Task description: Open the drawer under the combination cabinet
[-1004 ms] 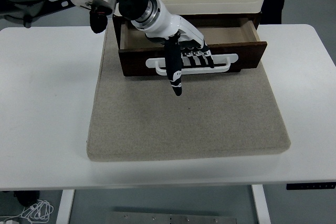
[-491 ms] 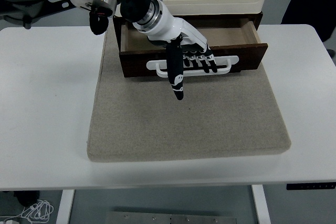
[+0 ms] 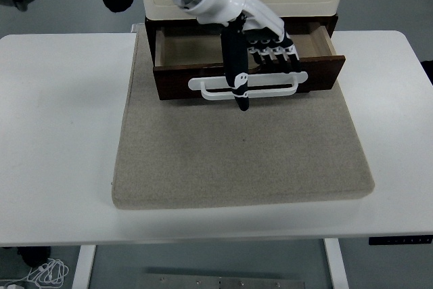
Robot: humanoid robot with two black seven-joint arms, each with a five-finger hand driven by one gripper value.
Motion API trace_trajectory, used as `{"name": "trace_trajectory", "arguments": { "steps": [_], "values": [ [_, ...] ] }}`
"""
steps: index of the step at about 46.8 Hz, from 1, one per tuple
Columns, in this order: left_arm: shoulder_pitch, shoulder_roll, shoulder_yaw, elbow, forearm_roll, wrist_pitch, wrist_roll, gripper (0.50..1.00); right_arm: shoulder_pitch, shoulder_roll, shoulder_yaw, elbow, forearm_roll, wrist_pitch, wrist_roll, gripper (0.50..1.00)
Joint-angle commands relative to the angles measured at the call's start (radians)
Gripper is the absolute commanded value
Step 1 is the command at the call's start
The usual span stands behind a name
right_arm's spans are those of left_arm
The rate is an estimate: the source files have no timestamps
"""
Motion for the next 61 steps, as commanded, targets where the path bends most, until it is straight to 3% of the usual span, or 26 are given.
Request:
{"name": "trace_trajectory", "arguments": {
  "steps": [1, 10, 25, 31, 35, 50, 56, 61],
  "values": [
    [-0.003, 0.009, -0.063, 0.001, 0.003, -0.006, -0.003, 1.0, 0.0, 0.0, 0.0, 0.0, 0.0, 0.0, -0.001, 0.926],
    [0.013, 0.033, -0.296, 0.038, 0.006, -0.013, -0.012, 1.0, 0.002, 0.0, 0.0, 0.0, 0.0, 0.0, 0.001, 0.926],
    [0.036, 0.036, -0.683, 0.253, 0.014, -0.003, -0.017, 1.0, 0.0, 0.0, 0.0, 0.0, 0.0, 0.0, -0.001, 0.926],
    [0.04, 0.061, -0.807, 0.314, 0.014, 0.026, -0.045, 1.0, 0.0, 0.0, 0.0, 0.0, 0.0, 0.0, -0.001, 0.926],
    [0.036, 0.092, -0.844, 0.363, 0.014, 0.08, -0.092, 1.0, 0.002, 0.0, 0.0, 0.0, 0.0, 0.0, -0.001, 0.926],
    [0.063, 0.266, -0.896, 0.454, -0.055, 0.381, -0.308, 1.0, 0.0, 0.0, 0.0, 0.0, 0.0, 0.0, -0.001, 0.926],
    [0.088, 0.328, -0.892, 0.506, -0.165, 0.496, -0.321, 1.0, 0.0, 0.0, 0.0, 0.0, 0.0, 0.0, -0.001, 0.926],
    [0.118, 0.345, -0.89, 0.59, -0.193, 0.542, -0.318, 1.0, 0.0, 0.0, 0.0, 0.0, 0.0, 0.0, -0.001, 0.926]
  ]
}}
